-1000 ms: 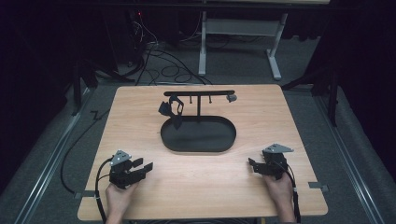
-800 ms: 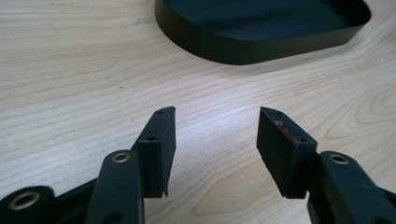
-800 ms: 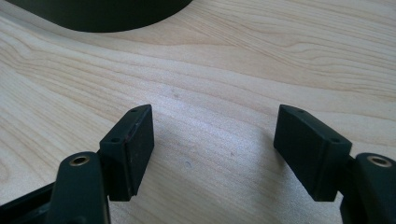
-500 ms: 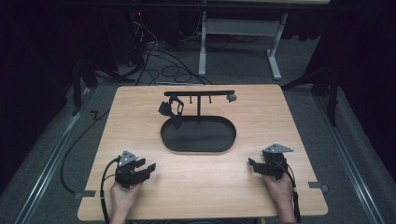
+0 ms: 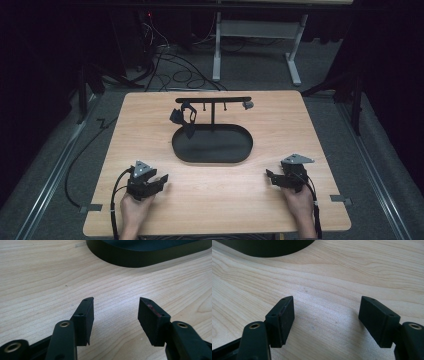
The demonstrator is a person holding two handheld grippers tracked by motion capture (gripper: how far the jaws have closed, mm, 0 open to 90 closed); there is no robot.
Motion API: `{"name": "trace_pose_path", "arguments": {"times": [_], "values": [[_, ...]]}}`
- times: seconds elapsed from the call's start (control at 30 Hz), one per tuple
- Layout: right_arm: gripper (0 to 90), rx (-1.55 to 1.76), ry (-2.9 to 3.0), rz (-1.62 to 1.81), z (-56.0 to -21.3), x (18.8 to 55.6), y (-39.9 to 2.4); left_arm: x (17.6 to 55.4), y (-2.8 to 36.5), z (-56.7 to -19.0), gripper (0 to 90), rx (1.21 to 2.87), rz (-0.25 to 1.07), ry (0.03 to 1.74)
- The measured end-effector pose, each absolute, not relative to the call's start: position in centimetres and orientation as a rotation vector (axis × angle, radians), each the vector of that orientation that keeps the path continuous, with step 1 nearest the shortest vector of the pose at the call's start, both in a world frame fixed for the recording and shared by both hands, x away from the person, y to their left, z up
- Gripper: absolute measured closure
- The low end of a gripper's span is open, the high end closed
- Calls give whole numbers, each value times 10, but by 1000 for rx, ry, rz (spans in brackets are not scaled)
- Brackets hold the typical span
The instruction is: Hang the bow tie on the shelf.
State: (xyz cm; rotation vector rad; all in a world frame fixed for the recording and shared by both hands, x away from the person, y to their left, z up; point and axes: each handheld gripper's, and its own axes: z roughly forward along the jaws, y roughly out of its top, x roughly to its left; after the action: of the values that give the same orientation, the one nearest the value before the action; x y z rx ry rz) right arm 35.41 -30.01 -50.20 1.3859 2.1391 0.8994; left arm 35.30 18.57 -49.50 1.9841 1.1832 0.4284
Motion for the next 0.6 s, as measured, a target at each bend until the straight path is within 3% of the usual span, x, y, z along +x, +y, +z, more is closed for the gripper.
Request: {"name": "trace_pose_path", "arguments": {"times": [0.6], "values": [[301, 1387, 2138, 901, -502, 354, -300, 357, 179, -504, 439, 2057, 498, 1175]]}}
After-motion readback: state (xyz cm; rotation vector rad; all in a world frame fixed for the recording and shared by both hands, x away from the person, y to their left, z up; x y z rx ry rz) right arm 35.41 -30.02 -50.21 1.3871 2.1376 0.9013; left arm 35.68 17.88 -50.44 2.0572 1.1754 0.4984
